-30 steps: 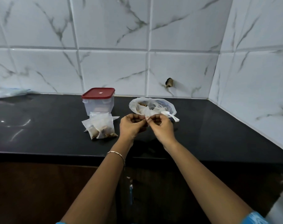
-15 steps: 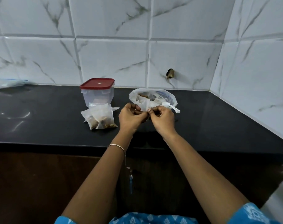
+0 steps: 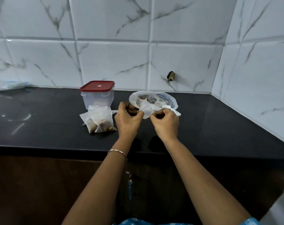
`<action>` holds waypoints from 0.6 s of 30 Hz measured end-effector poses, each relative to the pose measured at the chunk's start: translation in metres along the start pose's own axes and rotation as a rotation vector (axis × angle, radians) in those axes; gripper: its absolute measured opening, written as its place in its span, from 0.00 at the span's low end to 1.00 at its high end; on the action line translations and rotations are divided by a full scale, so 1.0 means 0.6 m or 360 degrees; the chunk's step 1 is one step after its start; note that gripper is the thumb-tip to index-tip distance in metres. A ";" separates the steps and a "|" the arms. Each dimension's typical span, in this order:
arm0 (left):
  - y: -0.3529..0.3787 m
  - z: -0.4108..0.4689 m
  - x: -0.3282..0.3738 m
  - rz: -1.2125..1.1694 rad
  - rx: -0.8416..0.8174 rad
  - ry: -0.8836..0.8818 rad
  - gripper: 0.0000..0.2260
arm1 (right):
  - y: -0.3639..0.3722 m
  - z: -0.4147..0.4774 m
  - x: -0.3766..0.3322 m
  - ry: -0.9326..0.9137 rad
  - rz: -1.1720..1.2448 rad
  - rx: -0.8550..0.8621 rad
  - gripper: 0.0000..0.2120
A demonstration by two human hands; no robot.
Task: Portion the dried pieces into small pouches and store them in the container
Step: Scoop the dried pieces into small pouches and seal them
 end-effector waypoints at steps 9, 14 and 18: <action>0.007 -0.005 -0.001 -0.0013 -0.0166 -0.0054 0.08 | 0.000 -0.008 -0.017 -0.0487 -0.0171 0.0055 0.12; 0.004 -0.010 0.007 -0.0094 -0.0256 -0.0072 0.10 | 0.007 -0.017 -0.032 -0.0668 -0.0412 -0.0089 0.14; 0.000 -0.014 0.011 -0.0186 -0.0301 -0.0054 0.12 | 0.024 -0.013 -0.022 -0.0535 -0.0567 -0.0336 0.14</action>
Point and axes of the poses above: each hand's wrist, its own z-axis towards the middle knuckle, its own y-axis out of the palm, x = y × z, the point moved 4 cm from there along z, towards the middle knuckle, and after that the axes turned 5 degrees about z, right-handed, at the moved point
